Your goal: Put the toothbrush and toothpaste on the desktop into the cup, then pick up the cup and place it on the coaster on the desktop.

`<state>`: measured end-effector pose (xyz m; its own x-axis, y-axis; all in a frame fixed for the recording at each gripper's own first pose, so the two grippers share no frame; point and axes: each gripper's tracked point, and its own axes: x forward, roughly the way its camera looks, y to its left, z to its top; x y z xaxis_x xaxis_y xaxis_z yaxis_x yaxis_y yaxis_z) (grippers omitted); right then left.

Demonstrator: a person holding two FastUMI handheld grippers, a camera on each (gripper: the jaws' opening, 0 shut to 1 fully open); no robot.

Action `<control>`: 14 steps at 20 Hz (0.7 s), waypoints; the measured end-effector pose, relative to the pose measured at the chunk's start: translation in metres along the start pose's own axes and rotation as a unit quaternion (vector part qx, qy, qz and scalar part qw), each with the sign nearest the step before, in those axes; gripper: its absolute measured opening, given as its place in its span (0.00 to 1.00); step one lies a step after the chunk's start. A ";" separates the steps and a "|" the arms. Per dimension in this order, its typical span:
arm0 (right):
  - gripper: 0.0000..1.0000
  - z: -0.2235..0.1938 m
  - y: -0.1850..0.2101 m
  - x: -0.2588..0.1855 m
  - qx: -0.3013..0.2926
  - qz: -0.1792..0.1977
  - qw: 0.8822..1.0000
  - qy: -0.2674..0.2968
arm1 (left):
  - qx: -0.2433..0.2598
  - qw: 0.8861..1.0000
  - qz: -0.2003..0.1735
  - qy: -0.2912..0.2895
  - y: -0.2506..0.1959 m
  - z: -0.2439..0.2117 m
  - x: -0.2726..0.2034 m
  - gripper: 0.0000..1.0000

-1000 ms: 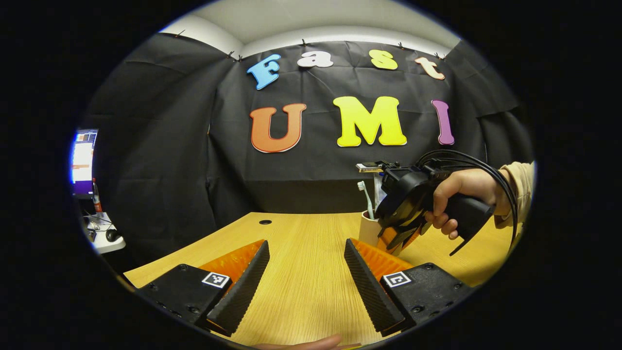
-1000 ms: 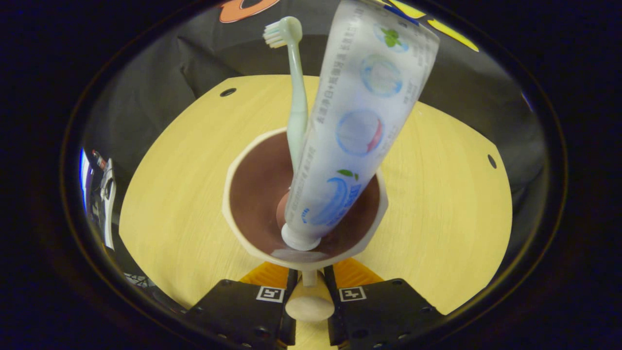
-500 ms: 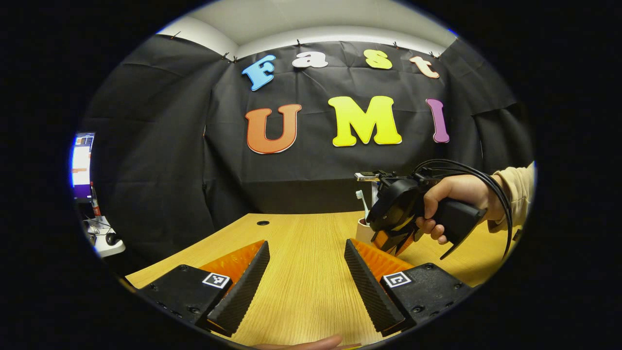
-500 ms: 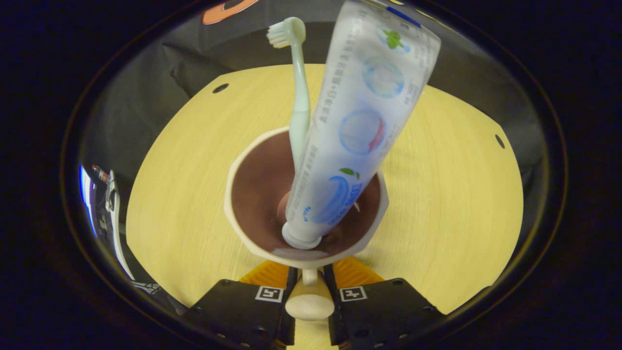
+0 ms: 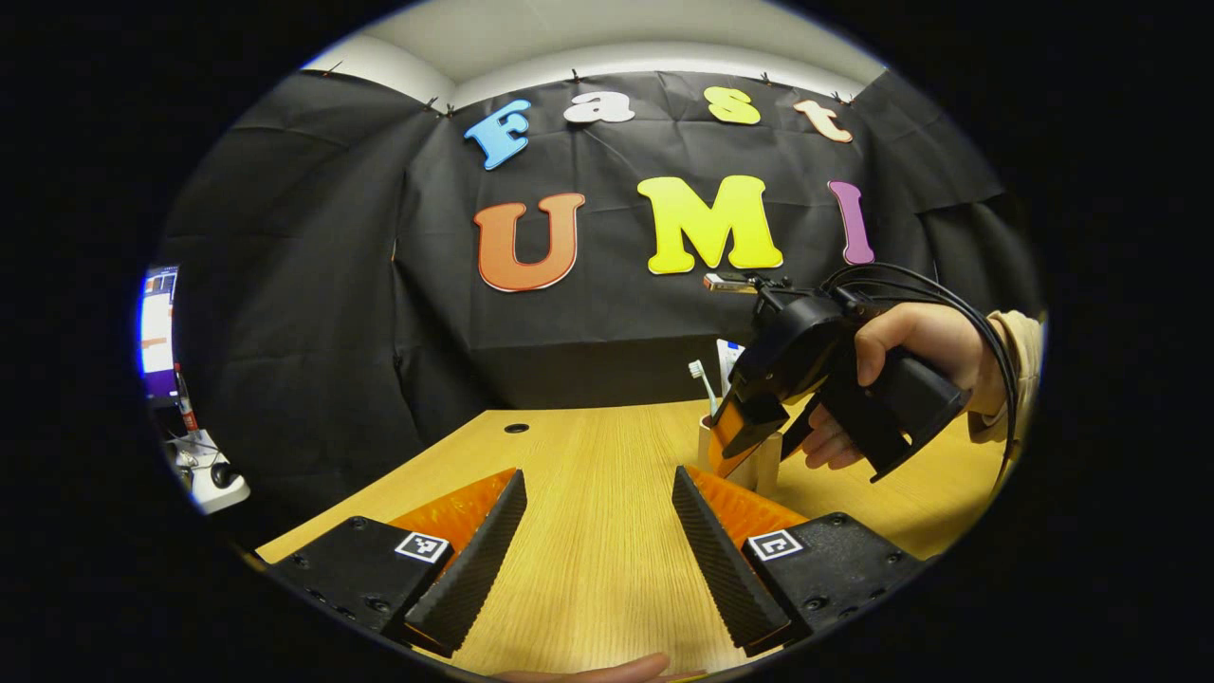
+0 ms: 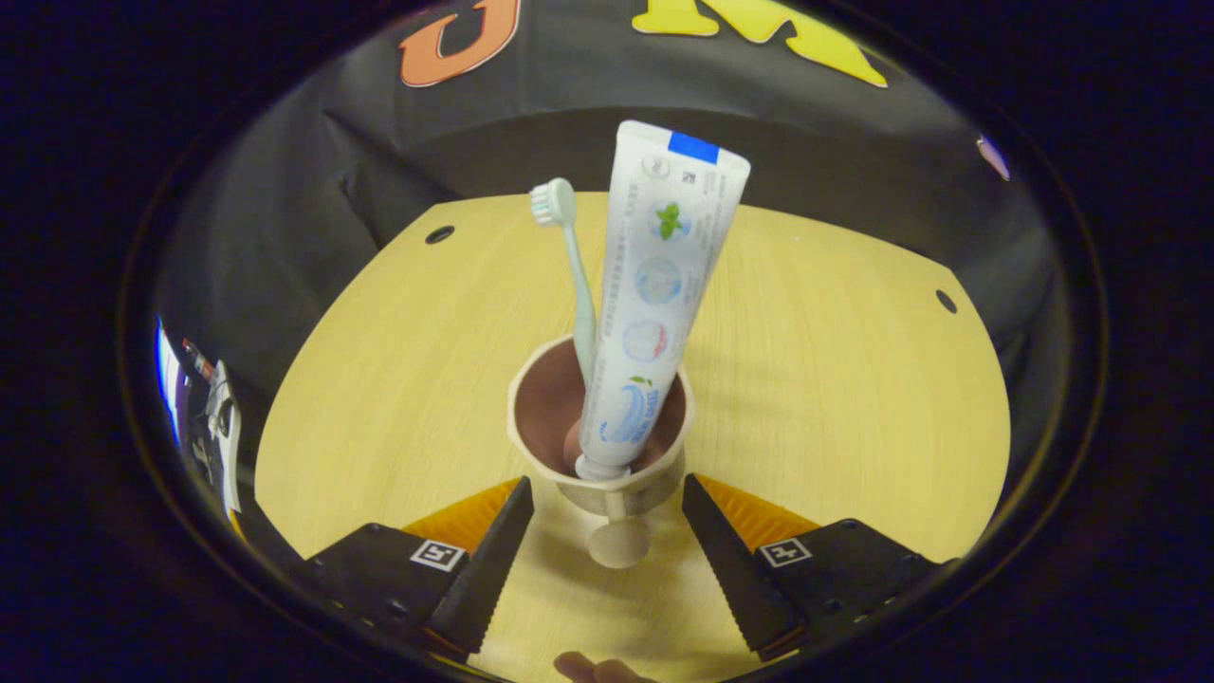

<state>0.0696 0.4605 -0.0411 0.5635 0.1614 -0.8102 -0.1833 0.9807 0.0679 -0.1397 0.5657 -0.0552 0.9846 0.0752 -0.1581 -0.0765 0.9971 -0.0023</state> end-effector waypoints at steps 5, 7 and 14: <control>0.93 0.023 -0.006 -0.046 -0.003 0.012 0.996 -0.093 | -0.003 1.000 0.005 -0.002 -0.008 0.012 -0.004 0.98; 0.93 0.029 -0.016 -0.076 0.010 0.021 0.990 -0.136 | -0.002 1.000 0.007 0.000 -0.016 0.019 -0.003 0.98; 0.96 0.004 -0.092 -0.157 0.039 0.034 0.972 -0.231 | -0.014 1.000 0.015 0.015 -0.056 0.042 -0.005 0.98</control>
<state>0.0014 0.3452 0.0817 0.8567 0.2404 -0.4563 -0.1807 0.9685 0.1710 -0.1342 0.5105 -0.0131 0.9768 0.1038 -0.1875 -0.1103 0.9936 -0.0244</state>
